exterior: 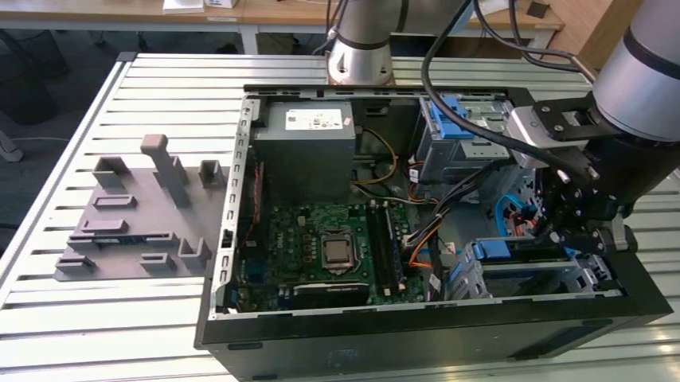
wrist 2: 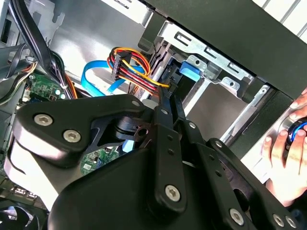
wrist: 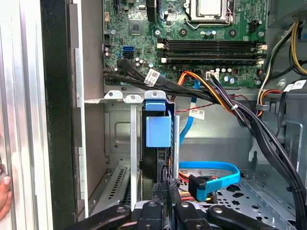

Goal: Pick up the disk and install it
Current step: 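Insert the first disk wire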

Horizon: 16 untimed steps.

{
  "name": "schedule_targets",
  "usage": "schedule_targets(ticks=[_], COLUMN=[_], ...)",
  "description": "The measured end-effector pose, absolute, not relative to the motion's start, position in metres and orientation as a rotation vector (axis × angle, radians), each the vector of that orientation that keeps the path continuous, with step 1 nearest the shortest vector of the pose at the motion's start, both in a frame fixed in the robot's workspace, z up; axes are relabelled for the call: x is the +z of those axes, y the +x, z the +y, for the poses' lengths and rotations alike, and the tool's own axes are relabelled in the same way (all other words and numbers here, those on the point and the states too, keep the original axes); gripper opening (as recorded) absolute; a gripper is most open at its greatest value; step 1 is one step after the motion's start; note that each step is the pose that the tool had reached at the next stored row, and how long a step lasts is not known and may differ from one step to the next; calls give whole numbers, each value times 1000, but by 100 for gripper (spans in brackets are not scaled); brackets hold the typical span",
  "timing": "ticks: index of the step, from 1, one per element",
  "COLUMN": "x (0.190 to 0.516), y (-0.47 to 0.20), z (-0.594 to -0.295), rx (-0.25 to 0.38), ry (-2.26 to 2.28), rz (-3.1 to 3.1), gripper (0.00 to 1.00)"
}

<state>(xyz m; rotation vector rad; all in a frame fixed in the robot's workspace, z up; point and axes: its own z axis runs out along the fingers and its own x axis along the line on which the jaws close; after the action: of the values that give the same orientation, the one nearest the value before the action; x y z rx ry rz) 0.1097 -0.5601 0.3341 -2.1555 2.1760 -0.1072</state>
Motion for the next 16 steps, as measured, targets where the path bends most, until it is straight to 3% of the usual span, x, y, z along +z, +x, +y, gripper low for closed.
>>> schedule_targets(ticks=[16], x=[331], y=[110], z=[-560], rx=[-101], ry=[-2152], rz=[2173], gripper=[16])
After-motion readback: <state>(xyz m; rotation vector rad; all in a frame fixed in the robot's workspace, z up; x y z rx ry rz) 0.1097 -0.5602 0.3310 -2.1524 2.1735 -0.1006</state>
